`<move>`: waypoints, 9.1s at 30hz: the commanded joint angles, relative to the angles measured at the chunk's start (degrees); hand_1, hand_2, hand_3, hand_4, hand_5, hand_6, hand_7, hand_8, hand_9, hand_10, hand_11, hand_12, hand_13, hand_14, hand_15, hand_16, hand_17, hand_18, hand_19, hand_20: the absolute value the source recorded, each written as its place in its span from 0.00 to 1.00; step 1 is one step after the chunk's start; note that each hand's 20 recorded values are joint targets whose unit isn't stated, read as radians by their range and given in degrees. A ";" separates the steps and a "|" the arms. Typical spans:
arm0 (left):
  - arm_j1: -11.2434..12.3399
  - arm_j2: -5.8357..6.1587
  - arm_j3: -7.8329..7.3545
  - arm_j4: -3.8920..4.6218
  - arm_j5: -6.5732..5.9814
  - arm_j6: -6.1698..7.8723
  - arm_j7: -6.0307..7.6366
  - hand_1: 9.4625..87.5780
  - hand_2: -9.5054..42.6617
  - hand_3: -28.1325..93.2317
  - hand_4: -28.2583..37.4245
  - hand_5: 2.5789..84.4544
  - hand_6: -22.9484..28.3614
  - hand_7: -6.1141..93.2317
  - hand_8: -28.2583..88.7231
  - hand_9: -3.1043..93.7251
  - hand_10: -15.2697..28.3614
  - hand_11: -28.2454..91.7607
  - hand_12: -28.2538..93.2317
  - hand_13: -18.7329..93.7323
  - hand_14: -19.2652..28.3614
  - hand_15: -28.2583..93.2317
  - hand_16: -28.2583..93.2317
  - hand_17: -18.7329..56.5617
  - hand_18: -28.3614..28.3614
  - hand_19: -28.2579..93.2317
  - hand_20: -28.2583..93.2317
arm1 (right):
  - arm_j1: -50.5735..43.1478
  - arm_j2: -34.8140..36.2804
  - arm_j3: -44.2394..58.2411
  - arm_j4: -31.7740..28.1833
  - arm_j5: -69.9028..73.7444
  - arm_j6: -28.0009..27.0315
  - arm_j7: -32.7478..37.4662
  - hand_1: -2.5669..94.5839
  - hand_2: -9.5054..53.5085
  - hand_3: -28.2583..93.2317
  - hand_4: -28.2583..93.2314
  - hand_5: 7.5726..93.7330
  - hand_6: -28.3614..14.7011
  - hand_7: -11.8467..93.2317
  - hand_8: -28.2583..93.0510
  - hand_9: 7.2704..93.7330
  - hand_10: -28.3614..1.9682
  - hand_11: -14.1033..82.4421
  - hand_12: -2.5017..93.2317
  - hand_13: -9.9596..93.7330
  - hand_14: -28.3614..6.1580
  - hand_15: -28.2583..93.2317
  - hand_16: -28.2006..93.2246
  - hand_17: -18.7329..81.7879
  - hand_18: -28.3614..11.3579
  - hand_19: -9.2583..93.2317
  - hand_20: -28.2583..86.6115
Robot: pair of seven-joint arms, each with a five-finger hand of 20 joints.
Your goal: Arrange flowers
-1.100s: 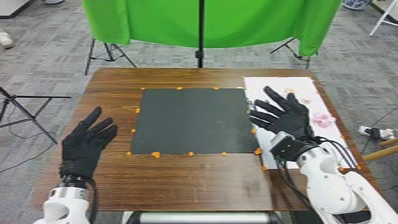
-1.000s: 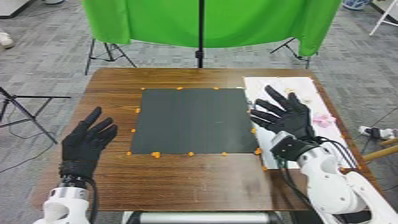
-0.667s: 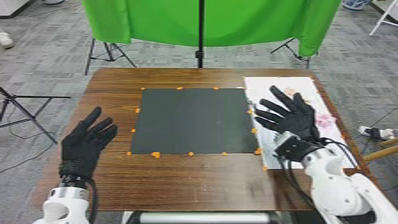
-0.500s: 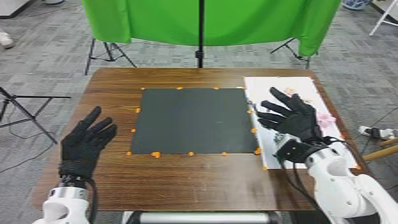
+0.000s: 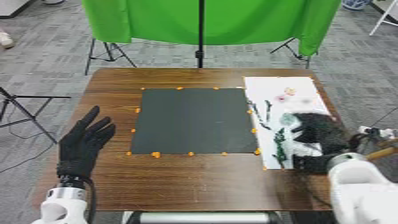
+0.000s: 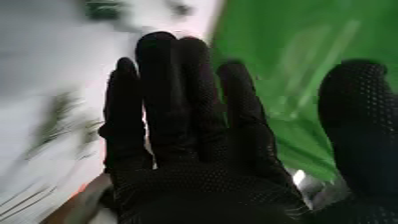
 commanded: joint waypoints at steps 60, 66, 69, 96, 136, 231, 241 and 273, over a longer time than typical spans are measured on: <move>1.52 0.11 -2.22 -1.15 0.09 0.31 0.15 0.14 0.31 0.88 0.00 0.41 0.57 0.13 0.18 0.36 0.80 0.42 0.32 0.34 0.97 0.67 0.15 0.14 1.00 0.71 0.22 | 24.72 0.86 -36.75 12.17 -58.44 -27.68 28.02 0.61 0.00 0.81 0.00 0.87 0.52 0.48 0.35 0.88 0.50 0.71 0.30 0.88 0.57 0.87 0.42 0.69 0.15 1.00 0.64; 1.66 0.34 -2.23 -1.23 -0.02 0.43 0.49 0.14 0.31 0.88 0.00 0.41 0.57 0.13 0.18 0.36 0.80 0.42 0.32 0.34 0.97 0.67 0.15 0.14 1.00 0.71 0.22 | 25.99 0.77 -35.75 9.04 -61.41 -24.53 27.56 0.61 0.00 0.82 0.00 0.89 0.52 0.46 0.36 0.89 0.50 0.71 0.30 0.90 0.57 0.88 0.42 0.70 0.16 1.00 0.66; 1.58 0.15 -2.42 -1.32 0.15 0.28 0.12 0.14 0.31 0.88 0.00 0.40 0.57 0.13 0.18 0.36 0.80 0.42 0.32 0.34 0.97 0.67 0.15 0.14 1.00 0.71 0.22 | 26.98 0.28 -35.80 7.08 -61.55 -24.05 26.89 0.61 0.00 0.82 0.00 0.90 0.52 0.46 0.37 0.90 0.50 0.71 0.30 0.90 0.57 0.88 0.42 0.70 0.16 1.00 0.67; -1.97 5.69 -1.80 -3.11 -0.38 4.08 -0.45 0.14 0.31 0.88 0.00 0.41 0.58 0.13 0.18 0.36 0.80 0.42 0.32 0.34 0.97 0.67 0.15 0.14 1.00 0.71 0.21 | 58.41 -35.40 -60.60 37.45 -47.59 -33.99 8.11 0.60 0.00 0.83 0.00 0.92 0.52 0.44 0.38 0.91 0.51 0.72 0.29 0.91 0.58 0.88 0.43 0.72 0.16 1.00 0.69; -10.98 5.02 2.99 0.91 0.85 -0.50 -6.58 0.14 0.31 0.88 0.00 0.41 0.58 0.13 0.18 0.36 0.80 0.42 0.32 0.34 0.97 0.67 0.15 0.14 1.00 0.71 0.21 | 57.80 -35.24 -62.39 39.11 -35.28 -32.74 18.34 0.36 0.19 0.81 0.01 0.99 0.62 0.33 0.14 0.94 0.52 0.75 0.30 0.92 0.58 0.90 0.43 0.72 0.12 1.00 0.73; 4.91 2.51 -3.31 -3.75 -2.42 4.77 4.00 0.14 0.31 0.88 0.00 0.40 0.58 0.13 0.18 0.36 0.79 0.42 0.32 0.34 0.97 0.67 0.15 0.14 1.00 0.71 0.22 | 19.44 8.42 -20.89 6.87 -53.11 -20.34 26.60 0.58 0.00 0.83 0.00 0.92 0.60 0.34 0.29 0.88 0.55 0.67 0.30 0.83 0.55 0.87 0.40 0.55 0.13 1.00 0.56; 5.80 4.87 -2.82 -4.28 -3.58 6.40 5.99 0.14 0.31 0.88 0.00 0.40 0.58 0.13 0.18 0.36 0.79 0.42 0.32 0.34 0.98 0.67 0.15 0.14 1.00 0.71 0.22 | 45.06 -5.85 -46.08 10.39 -48.56 -25.44 19.97 0.57 0.00 0.83 0.00 0.94 0.60 0.32 0.31 0.89 0.52 0.68 0.29 0.84 0.54 0.88 0.40 0.56 0.10 1.00 0.59; 3.08 4.62 -3.17 -3.97 -1.30 3.96 1.73 0.15 0.31 0.89 0.00 0.40 0.58 0.13 0.17 0.36 0.80 0.42 0.32 0.34 0.98 0.67 0.15 0.14 1.00 0.71 0.22 | 57.59 -23.41 -64.71 28.36 -46.11 -41.08 20.10 0.48 0.08 0.84 0.03 1.00 0.63 0.38 0.18 0.96 0.50 0.73 0.30 0.89 0.48 0.91 0.42 0.61 0.04 1.00 0.72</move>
